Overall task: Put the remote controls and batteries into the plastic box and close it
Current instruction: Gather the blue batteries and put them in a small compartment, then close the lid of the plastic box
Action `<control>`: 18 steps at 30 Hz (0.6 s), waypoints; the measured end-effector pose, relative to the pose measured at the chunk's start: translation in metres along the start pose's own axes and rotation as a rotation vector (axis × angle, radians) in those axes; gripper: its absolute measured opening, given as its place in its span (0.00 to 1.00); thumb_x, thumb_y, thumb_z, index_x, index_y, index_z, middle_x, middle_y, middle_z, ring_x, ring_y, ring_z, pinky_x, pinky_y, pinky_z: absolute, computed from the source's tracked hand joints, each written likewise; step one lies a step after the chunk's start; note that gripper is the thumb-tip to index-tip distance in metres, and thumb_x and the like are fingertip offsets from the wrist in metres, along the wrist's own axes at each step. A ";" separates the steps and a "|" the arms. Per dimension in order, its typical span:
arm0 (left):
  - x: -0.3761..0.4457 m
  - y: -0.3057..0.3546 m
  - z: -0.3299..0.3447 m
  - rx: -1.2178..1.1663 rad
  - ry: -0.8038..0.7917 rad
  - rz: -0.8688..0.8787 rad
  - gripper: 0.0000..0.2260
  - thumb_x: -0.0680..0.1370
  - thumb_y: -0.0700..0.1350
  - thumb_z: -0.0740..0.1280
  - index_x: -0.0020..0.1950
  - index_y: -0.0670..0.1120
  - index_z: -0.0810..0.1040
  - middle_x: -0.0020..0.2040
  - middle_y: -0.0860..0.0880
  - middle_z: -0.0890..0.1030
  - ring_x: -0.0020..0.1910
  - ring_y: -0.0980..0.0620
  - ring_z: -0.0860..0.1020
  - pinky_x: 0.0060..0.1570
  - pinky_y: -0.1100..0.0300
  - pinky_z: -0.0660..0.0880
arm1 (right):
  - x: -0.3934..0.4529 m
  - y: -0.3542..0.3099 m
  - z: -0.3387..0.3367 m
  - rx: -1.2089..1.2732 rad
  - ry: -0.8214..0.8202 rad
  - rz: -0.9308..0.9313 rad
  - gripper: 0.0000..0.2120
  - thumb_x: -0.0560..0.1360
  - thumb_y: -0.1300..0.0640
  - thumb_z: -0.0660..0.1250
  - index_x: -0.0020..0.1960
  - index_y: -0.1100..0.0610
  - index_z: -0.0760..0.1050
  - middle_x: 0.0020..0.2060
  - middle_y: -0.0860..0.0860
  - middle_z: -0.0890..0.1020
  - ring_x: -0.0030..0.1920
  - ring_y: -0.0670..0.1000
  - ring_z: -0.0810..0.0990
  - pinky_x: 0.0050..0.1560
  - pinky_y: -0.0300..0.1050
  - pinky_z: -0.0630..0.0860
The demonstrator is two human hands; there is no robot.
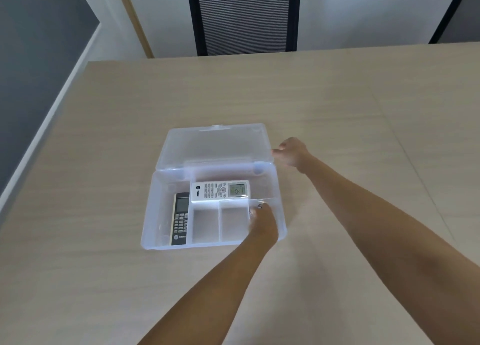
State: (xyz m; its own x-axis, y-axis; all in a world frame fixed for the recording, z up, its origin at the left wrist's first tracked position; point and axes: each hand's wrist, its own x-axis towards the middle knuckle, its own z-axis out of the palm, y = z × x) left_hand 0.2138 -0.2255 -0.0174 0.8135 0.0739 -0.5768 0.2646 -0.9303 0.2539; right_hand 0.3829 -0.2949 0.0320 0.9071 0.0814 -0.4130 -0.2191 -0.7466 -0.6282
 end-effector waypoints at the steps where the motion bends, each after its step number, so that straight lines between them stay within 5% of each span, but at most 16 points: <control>1: -0.003 0.002 -0.001 0.052 0.085 0.057 0.15 0.80 0.37 0.56 0.67 0.37 0.69 0.64 0.40 0.70 0.61 0.45 0.72 0.50 0.61 0.68 | 0.006 0.001 0.006 0.010 -0.005 0.006 0.24 0.75 0.56 0.67 0.28 0.54 0.56 0.27 0.52 0.62 0.33 0.53 0.68 0.32 0.41 0.62; 4: -0.002 0.003 -0.010 0.075 -0.017 0.052 0.13 0.80 0.39 0.55 0.62 0.40 0.73 0.57 0.41 0.72 0.60 0.46 0.72 0.49 0.56 0.64 | 0.018 -0.001 0.022 0.015 -0.036 0.016 0.24 0.75 0.51 0.67 0.29 0.54 0.56 0.27 0.52 0.61 0.29 0.52 0.64 0.29 0.42 0.59; 6: -0.010 -0.008 -0.015 -0.078 0.094 0.147 0.11 0.79 0.37 0.56 0.58 0.43 0.75 0.48 0.42 0.71 0.57 0.44 0.75 0.46 0.58 0.67 | 0.026 -0.003 0.029 0.026 -0.042 0.035 0.24 0.73 0.51 0.69 0.29 0.55 0.58 0.28 0.52 0.64 0.29 0.52 0.65 0.28 0.42 0.60; 9: -0.028 -0.056 -0.033 -0.541 0.372 0.080 0.14 0.78 0.36 0.63 0.64 0.44 0.75 0.59 0.44 0.76 0.56 0.45 0.79 0.52 0.58 0.76 | 0.039 -0.001 0.034 -0.018 -0.077 0.078 0.19 0.70 0.53 0.74 0.32 0.58 0.65 0.35 0.54 0.73 0.38 0.54 0.73 0.37 0.43 0.70; 12: -0.048 -0.137 -0.039 -0.426 0.706 -0.128 0.22 0.78 0.44 0.66 0.71 0.43 0.69 0.69 0.41 0.69 0.67 0.41 0.70 0.66 0.46 0.71 | 0.044 0.000 0.036 0.010 -0.137 0.137 0.15 0.67 0.56 0.76 0.47 0.58 0.72 0.46 0.56 0.75 0.46 0.55 0.74 0.49 0.49 0.75; 15: -0.056 -0.200 -0.029 -0.413 0.588 -0.499 0.31 0.80 0.53 0.59 0.78 0.42 0.53 0.76 0.37 0.56 0.75 0.37 0.55 0.71 0.37 0.58 | 0.049 -0.004 0.038 -0.042 -0.137 0.114 0.14 0.69 0.55 0.76 0.40 0.60 0.72 0.37 0.54 0.75 0.35 0.54 0.72 0.34 0.40 0.71; 18: -0.056 -0.205 -0.022 -0.626 0.430 -0.550 0.30 0.82 0.50 0.57 0.78 0.40 0.49 0.75 0.34 0.58 0.71 0.32 0.63 0.67 0.39 0.65 | 0.046 -0.009 0.036 0.023 -0.105 0.086 0.22 0.67 0.59 0.77 0.55 0.62 0.72 0.41 0.53 0.75 0.39 0.52 0.74 0.40 0.40 0.72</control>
State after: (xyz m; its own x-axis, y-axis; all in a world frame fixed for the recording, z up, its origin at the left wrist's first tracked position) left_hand 0.1249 -0.0312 -0.0200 0.5801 0.6886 -0.4350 0.7977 -0.3723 0.4744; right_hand 0.4136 -0.2608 -0.0045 0.8420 0.0872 -0.5324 -0.3039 -0.7387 -0.6016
